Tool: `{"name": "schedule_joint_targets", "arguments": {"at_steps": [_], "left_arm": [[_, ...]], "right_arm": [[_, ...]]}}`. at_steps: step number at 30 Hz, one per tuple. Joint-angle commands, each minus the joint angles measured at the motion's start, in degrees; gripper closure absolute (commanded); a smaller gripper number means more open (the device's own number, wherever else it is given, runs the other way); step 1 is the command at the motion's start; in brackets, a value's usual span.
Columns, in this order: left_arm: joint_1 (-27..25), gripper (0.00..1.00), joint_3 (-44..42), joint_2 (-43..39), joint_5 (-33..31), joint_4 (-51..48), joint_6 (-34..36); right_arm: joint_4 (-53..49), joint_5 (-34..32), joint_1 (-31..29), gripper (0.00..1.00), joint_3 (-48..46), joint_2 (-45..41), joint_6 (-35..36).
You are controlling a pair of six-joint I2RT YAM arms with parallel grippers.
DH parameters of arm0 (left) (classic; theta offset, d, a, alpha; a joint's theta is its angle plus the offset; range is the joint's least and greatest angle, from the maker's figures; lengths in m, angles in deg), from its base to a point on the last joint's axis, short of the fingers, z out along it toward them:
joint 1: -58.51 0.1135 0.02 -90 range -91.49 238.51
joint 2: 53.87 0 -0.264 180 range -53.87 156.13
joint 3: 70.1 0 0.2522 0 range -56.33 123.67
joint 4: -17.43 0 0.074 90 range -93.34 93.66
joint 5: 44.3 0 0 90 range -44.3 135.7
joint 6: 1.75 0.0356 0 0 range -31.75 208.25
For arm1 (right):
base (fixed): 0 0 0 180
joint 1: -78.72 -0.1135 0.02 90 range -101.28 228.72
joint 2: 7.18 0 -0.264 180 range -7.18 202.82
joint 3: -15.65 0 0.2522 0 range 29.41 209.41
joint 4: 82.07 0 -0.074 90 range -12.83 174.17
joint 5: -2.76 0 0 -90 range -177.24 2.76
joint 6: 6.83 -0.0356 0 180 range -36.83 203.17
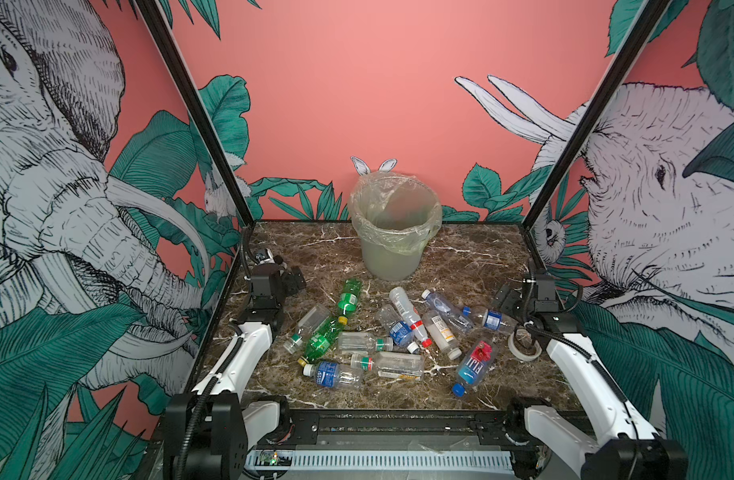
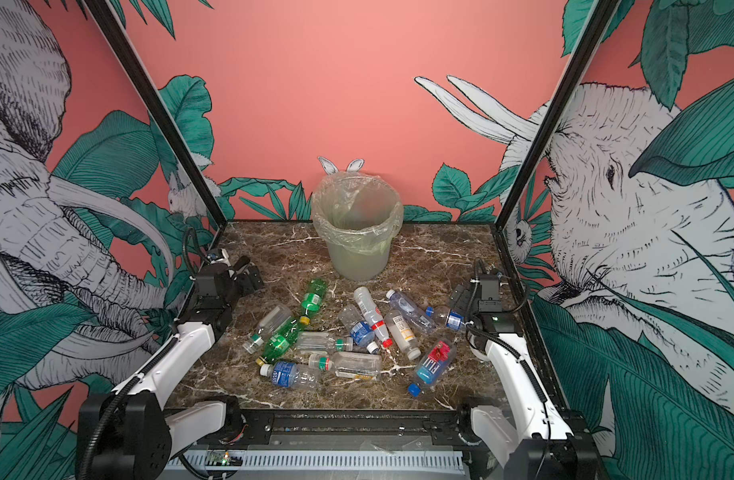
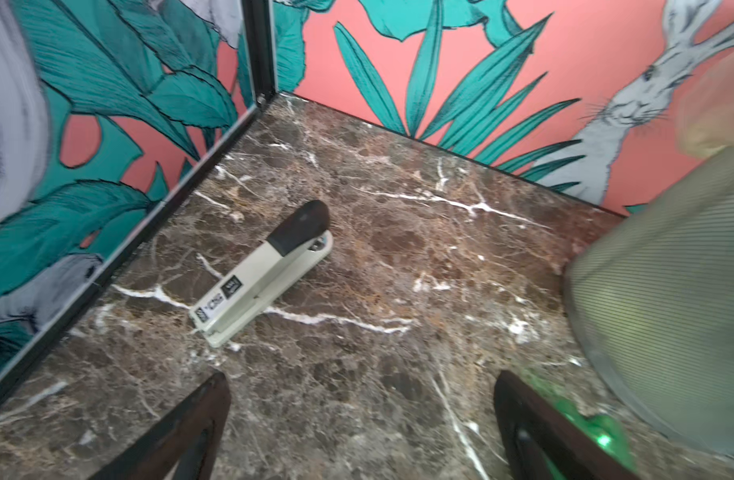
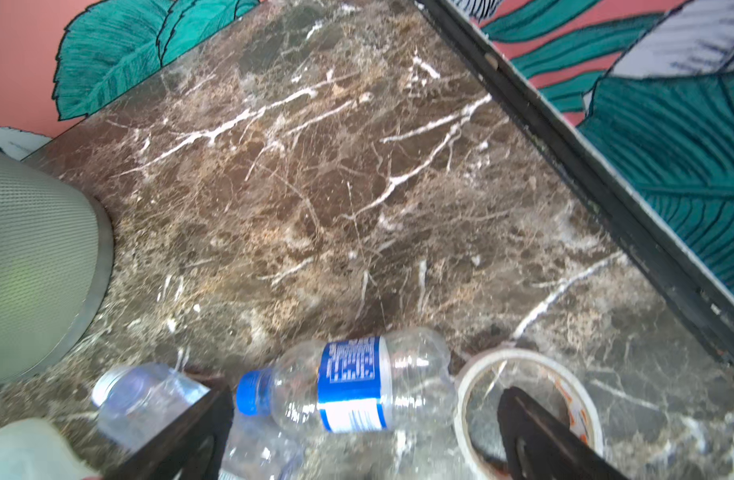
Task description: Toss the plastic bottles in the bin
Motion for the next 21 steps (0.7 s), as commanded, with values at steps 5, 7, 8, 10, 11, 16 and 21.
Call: {"name": "schedule_joint_targets", "arguments": {"at_steps": [5,7,8,10,11,16,21], "left_arm": [[-0.97,0.0,4.2,-2.89,7.55,-13.71,-3.98],[-0.97,0.01,5.02,-3.49,9.2,-16.15,-4.65],[-0.98,0.0,5.17,-3.72,10.37,-16.89,-4.72],[-1.06,0.0,5.61,-4.2,11.89,-18.56,-5.13],[-1.07,0.01,5.66,-4.47,12.47,-19.22,-5.38],[-1.14,0.0,5.19,-5.65,15.57,-20.96,-6.07],[-1.5,0.01,4.99,-6.67,16.57,-23.52,-4.04]], "right_arm": [[-14.48,4.08,-1.79,0.01,2.74,-1.09,-3.12],[-17.12,3.64,-3.08,0.01,2.47,-2.43,-4.38],[-18.41,3.28,-3.78,0.01,2.09,-3.26,-5.29],[-20.05,3.85,-5.2,0.01,1.27,-4.66,-7.14],[-20.8,4.33,-5.96,0.01,0.7,-5.38,-8.15],[-22.98,5.28,-8.75,0.01,-3.02,-9.8,-12.67],[-23.58,5.77,-10.97,0.01,-8.4,-13.4,-17.36]]}}
